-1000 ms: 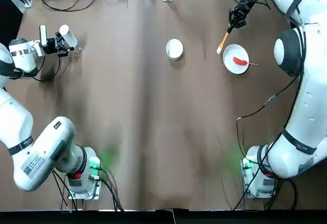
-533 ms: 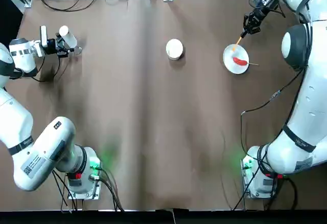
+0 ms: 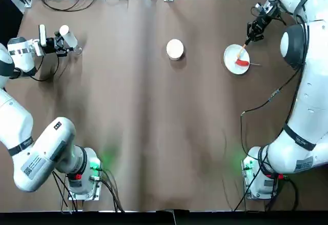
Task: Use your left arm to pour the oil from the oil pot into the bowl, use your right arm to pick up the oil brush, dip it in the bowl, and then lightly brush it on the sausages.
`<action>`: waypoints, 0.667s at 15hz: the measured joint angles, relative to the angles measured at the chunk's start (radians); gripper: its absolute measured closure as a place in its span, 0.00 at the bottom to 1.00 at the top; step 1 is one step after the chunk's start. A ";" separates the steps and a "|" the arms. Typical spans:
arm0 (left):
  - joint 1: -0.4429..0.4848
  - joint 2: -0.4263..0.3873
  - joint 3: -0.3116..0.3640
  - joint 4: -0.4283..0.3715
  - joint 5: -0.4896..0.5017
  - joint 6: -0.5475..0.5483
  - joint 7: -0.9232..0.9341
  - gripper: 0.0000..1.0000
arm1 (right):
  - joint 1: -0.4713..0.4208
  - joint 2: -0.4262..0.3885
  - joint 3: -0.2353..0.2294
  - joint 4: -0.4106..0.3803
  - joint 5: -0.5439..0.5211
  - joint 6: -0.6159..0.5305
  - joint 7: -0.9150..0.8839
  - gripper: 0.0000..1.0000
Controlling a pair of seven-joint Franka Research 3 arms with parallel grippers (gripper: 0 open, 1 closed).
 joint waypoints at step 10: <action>0.007 -0.085 0.000 0.017 0.138 0.049 0.002 0.00 | -0.043 -0.002 -0.002 0.020 -0.226 -0.009 -0.017 0.96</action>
